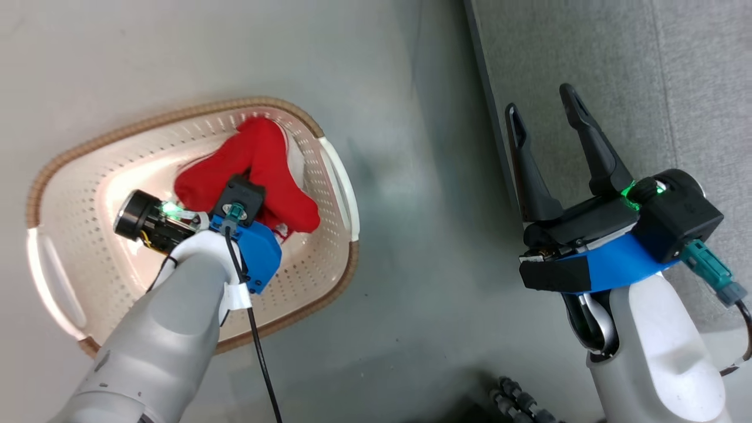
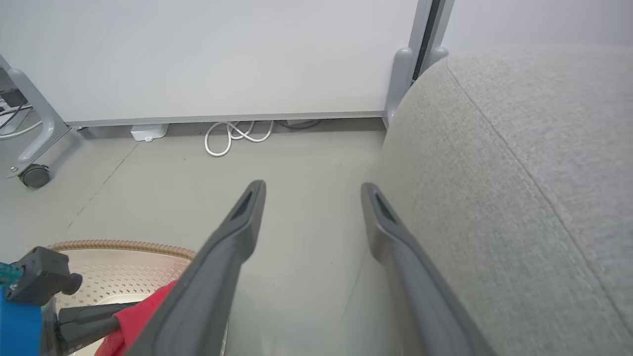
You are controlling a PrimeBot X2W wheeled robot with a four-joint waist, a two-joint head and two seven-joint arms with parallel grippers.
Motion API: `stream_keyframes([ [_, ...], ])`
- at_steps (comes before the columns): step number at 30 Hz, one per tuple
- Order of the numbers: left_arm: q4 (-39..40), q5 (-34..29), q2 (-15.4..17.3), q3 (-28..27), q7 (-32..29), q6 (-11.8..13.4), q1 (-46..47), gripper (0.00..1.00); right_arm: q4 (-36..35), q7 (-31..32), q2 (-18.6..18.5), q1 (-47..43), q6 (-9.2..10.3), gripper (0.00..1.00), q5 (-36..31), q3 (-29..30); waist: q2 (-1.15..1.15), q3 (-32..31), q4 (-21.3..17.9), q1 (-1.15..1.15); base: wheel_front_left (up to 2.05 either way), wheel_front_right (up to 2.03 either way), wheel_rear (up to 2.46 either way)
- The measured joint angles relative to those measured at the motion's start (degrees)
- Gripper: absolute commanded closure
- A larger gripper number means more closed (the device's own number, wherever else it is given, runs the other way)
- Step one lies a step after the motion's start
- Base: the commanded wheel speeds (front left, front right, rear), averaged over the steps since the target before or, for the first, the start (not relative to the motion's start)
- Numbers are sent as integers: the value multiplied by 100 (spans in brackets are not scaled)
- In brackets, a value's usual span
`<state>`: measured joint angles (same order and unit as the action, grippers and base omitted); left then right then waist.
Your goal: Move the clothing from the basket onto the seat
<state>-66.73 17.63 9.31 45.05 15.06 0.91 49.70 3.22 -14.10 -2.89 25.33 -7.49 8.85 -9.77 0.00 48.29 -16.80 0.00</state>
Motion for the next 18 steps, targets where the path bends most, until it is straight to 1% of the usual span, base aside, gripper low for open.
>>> stream_keyframes([
  [8,408,89,-167,-127,0,-103,-344,100,279,342,0,-154,0,0,-240,156,1,-759,248,0,0,0,0],
  [11,580,107,-249,-166,0,-185,-574,100,387,404,2,-286,0,0,-275,197,1,-1101,347,0,0,0,0],
  [18,895,100,-444,-188,0,-333,-994,100,598,598,2,-558,0,0,-272,142,1,-1954,600,-1,0,0,0],
])
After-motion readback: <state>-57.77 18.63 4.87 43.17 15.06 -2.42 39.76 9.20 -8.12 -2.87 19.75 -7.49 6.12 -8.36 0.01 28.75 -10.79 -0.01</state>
